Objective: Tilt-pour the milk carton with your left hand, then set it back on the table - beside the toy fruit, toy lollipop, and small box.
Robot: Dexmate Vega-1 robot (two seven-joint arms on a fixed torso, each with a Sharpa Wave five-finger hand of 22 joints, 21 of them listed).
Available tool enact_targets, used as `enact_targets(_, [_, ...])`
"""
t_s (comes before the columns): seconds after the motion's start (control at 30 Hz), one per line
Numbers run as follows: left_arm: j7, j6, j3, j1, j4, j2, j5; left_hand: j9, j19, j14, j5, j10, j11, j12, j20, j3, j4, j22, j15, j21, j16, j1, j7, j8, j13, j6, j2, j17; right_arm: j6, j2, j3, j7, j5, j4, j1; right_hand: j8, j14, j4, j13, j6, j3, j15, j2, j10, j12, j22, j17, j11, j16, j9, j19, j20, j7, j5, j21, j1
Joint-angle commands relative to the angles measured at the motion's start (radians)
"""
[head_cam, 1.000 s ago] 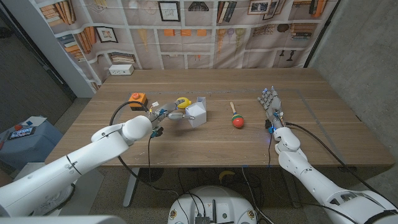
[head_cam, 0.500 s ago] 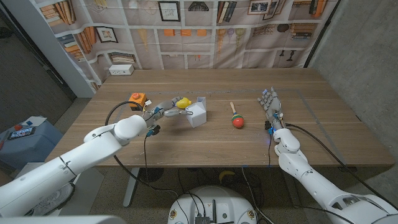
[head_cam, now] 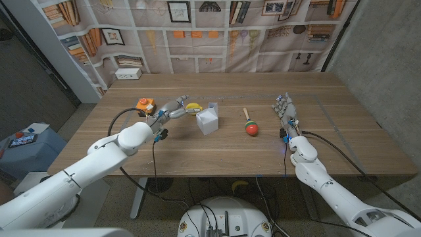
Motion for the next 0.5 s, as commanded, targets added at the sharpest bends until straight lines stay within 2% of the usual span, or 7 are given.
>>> enact_targets(0.03, [0.039,-0.097,-0.024,0.006,0.070,-0.047,-0.026,0.000,-0.001,0.001,0.000,0.007,-0.005,0.008,-0.012,0.002,0.011,0.001,-0.016,0.010,0.010,-0.020,0.002,0.004,0.002,0.005,0.008,0.001,-0.025,-0.030,-0.006,-0.026,-0.025,-0.066,-0.007,0.003,-0.003,-0.003,0.003,0.012,0.008,-0.009,-0.005,0.001,0.005,0.003,0.002,0.000,0.006,0.002,-0.002,-0.017,0.001,-0.002,0.000,0.000])
enact_targets(0.23, [0.051,-0.129,-0.027,0.003,0.105,-0.073,-0.033,-0.001,0.002,0.030,-0.001,0.027,-0.019,0.015,-0.015,0.001,0.019,0.001,-0.027,0.011,0.017,-0.042,0.002,0.004,0.001,0.013,0.021,0.000,-0.050,-0.053,-0.008,-0.058,-0.049,-0.124,-0.015,0.003,-0.001,-0.005,0.003,0.013,0.010,-0.014,-0.005,0.003,0.006,0.002,0.001,0.002,0.006,0.002,-0.007,-0.022,0.001,-0.001,-0.002,0.001])
enact_targets(0.5, [0.053,-0.196,-0.033,-0.004,0.166,-0.107,-0.047,-0.001,-0.002,0.045,-0.001,0.044,-0.027,0.018,-0.019,0.000,0.026,0.001,-0.035,0.010,0.017,-0.063,-0.003,0.006,0.000,0.025,0.035,0.000,-0.057,-0.066,-0.006,-0.081,-0.067,-0.166,-0.021,0.004,0.002,-0.007,0.002,0.016,0.012,-0.022,-0.006,0.006,0.007,0.002,0.000,0.000,0.006,0.002,-0.011,-0.030,0.003,-0.001,-0.003,0.002])
